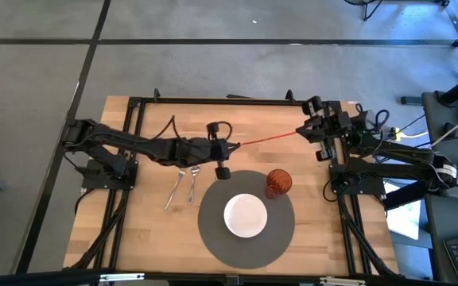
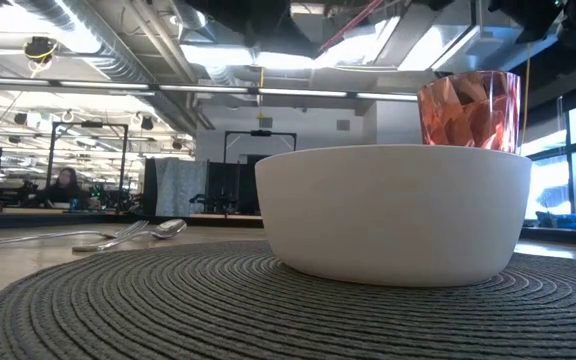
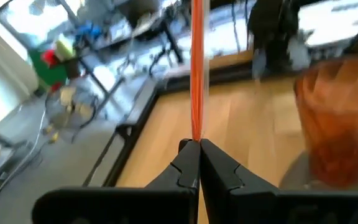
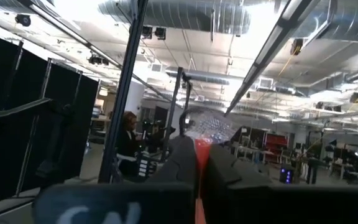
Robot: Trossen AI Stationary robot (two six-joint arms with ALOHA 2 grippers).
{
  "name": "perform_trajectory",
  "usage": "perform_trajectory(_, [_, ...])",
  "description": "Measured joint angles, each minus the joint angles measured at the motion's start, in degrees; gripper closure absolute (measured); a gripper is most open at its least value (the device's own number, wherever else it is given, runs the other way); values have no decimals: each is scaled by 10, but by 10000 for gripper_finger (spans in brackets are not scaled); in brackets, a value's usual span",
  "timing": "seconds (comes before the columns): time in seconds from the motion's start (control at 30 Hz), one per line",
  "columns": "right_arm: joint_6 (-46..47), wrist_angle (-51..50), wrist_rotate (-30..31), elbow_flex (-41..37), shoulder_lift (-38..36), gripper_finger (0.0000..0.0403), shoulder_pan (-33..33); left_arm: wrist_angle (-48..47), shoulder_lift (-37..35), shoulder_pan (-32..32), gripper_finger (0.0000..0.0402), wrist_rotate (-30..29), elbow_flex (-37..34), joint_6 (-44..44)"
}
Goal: Pick & Place Utensil
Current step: Put the straw into the glass on the table mat
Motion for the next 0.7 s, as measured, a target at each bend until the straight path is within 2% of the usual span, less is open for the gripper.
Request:
perform_trajectory(0.13, [3, -5, -10, 8, -3, 400, 0, -114, -8, -22, 387, -68, -1, -30])
perform_trajectory(0.2, [4, -40, -21, 21, -3, 401, 0, -172, -16, -33, 378, -101, -2, -62])
perform_trajectory(0.3, [1, -128, -33, 51, -3, 401, 4, -261, -21, -50, 365, -116, -3, -125])
perform_trajectory(0.37, [-11, -195, -34, 79, -6, 401, 17, -249, -21, -58, 363, -129, -20, -146])
perform_trajectory(0.5, [-64, -394, -7, 152, -13, 401, 65, -188, -43, -64, 384, -172, -87, -117])
perform_trajectory(0.63, [-141, -608, 95, 238, -38, 402, 141, -131, -148, -62, 398, -187, -179, -125])
perform_trajectory(0.7, [-163, -670, 150, 273, -52, 402, 182, -85, -221, -62, 400, -179, -235, -120])
